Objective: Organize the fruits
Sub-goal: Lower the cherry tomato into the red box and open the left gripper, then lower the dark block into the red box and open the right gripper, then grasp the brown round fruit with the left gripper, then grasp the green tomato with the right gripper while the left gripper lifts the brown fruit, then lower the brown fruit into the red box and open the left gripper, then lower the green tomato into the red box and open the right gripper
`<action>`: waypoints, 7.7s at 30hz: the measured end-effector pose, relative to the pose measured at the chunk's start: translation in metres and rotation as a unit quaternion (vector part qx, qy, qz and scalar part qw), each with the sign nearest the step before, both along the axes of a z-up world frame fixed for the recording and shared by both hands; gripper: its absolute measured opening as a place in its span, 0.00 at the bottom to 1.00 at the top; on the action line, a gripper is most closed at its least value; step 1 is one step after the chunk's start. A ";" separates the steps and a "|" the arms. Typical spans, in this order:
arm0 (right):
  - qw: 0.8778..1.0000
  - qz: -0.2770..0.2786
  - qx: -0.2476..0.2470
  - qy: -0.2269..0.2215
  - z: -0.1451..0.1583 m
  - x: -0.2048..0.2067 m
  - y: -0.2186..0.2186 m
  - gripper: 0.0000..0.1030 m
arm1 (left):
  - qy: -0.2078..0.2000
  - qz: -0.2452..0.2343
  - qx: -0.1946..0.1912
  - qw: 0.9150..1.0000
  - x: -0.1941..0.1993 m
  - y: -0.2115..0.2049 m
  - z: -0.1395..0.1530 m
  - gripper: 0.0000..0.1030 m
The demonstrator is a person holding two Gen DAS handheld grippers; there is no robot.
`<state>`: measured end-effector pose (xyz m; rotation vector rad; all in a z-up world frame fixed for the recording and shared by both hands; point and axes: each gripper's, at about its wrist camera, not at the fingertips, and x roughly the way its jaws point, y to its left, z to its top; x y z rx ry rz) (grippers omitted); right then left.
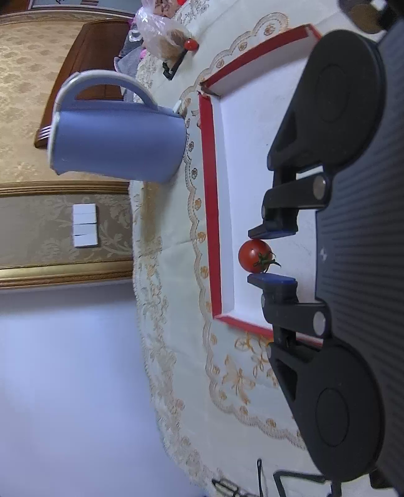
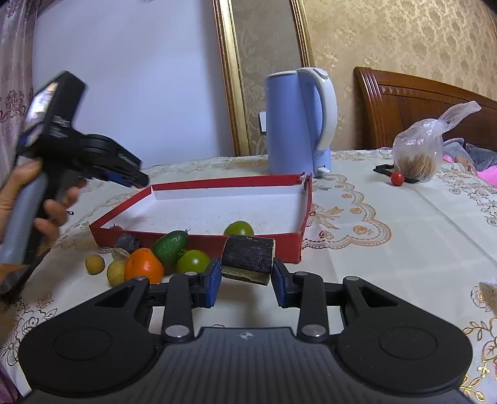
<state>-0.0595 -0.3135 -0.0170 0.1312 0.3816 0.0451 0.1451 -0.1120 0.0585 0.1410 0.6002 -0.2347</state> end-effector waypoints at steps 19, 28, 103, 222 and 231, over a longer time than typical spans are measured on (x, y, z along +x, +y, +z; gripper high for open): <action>1.000 -0.007 -0.020 0.016 -0.007 -0.001 -0.005 0.33 | -0.037 0.045 -0.001 0.998 -0.020 0.009 0.000 0.75; 0.996 0.028 -0.088 0.019 -0.009 -0.030 0.007 0.43 | -0.090 0.078 -0.062 0.991 -0.100 0.062 0.010 0.91; 0.996 -0.027 -0.084 0.000 -0.002 0.008 0.038 1.00 | -0.024 -0.022 0.043 0.999 -0.119 0.063 -0.067 0.86; 0.997 0.017 -0.077 0.008 0.018 0.041 0.014 0.31 | -0.072 0.124 -0.087 0.986 -0.106 0.105 -0.051 1.00; 0.997 -0.005 -0.064 0.034 0.027 0.118 0.004 0.31 | -0.067 0.139 -0.085 0.984 -0.104 0.106 -0.052 1.00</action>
